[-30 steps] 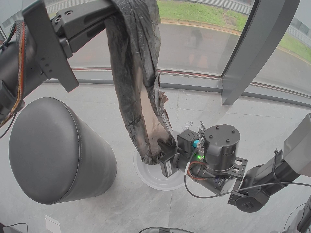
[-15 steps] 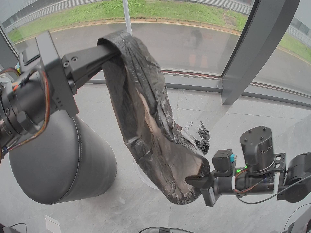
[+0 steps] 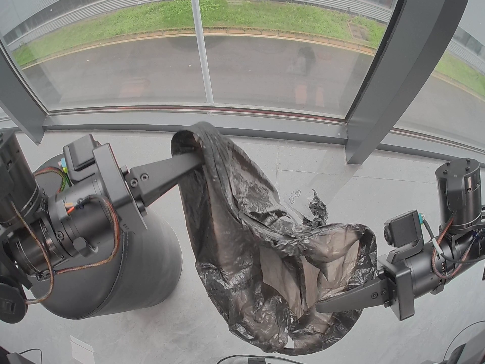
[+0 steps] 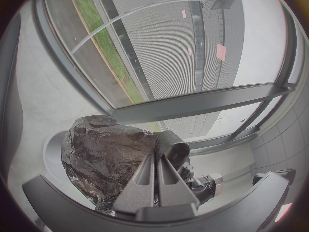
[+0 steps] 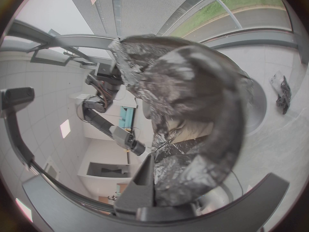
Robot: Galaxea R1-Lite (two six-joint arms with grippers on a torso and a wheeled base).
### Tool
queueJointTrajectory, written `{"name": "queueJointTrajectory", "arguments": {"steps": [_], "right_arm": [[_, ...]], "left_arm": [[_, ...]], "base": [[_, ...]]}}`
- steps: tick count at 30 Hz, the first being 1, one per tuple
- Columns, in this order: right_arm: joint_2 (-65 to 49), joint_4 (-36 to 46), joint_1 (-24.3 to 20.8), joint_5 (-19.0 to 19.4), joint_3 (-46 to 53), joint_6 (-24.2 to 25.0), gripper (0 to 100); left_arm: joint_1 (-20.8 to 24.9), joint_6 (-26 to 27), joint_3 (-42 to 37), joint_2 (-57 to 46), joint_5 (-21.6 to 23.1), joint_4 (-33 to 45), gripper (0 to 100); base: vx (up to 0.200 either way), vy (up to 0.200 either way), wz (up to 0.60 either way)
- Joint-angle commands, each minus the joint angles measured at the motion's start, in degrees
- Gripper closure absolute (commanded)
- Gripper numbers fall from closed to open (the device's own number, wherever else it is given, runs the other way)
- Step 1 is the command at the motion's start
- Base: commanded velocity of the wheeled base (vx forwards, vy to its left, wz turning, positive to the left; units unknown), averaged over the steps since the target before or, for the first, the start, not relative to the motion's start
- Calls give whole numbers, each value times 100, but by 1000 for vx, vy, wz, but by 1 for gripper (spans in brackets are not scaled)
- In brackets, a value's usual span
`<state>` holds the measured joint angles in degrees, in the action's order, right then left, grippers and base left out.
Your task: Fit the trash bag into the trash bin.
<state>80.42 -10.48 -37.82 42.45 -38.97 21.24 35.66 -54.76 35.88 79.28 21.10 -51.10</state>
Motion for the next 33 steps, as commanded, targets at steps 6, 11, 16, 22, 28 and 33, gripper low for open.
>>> {"name": "queueJointTrajectory", "arguments": {"steps": [6,11,16,22,28,33], "right_arm": [[-88,82,108,484,-14,135,100],[202,46,116,493,-14,118,100],[483,11,143,475,-58,91,100],[800,-393,231,431,-23,135,100],[1037,-481,257,449,-58,126,100],[1424,-832,319,387,-49,91,100]], "left_arm": [[-68,-334,-230,484,386,-146,100],[-68,-334,-221,642,386,-225,100],[-103,-360,-274,774,386,-541,100],[-164,-360,-283,879,377,-647,100],[-349,-360,-274,1046,377,-655,100],[-446,-342,-239,1222,395,-682,100]], "base": [[0,0,0],[0,0,0],[0,0,0],[0,0,0],[0,0,0],[0,0,0]]}}
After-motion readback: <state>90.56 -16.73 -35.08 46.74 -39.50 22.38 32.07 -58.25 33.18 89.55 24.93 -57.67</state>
